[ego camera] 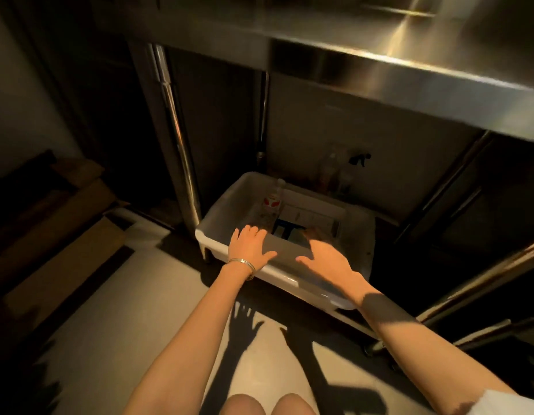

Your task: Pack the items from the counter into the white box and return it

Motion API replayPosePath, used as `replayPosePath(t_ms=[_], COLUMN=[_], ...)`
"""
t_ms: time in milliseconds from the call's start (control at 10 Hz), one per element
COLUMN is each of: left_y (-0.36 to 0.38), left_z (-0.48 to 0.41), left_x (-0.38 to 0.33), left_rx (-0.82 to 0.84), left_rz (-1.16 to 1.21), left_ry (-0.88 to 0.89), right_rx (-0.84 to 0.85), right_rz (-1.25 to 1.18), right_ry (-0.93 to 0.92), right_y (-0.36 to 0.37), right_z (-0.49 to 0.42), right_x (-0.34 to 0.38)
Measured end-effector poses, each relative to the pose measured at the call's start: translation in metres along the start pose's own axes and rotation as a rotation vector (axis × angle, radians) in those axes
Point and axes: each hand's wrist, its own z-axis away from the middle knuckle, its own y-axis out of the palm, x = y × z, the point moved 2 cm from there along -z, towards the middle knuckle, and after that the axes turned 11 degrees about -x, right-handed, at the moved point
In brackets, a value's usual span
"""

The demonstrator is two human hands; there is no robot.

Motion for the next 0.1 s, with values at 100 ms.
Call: replayPosePath(t_ms=[100], left_y=[-0.0592], left_z=[0.0227], left_x=[-0.0007], left_rx=[-0.007], left_rz=[0.049], left_ry=[-0.003], right_rx=[-0.155], right_rz=[0.059], right_ry=[-0.168], right_y=[-0.0512], right_z=[0.0260], right_x=[0.0346])
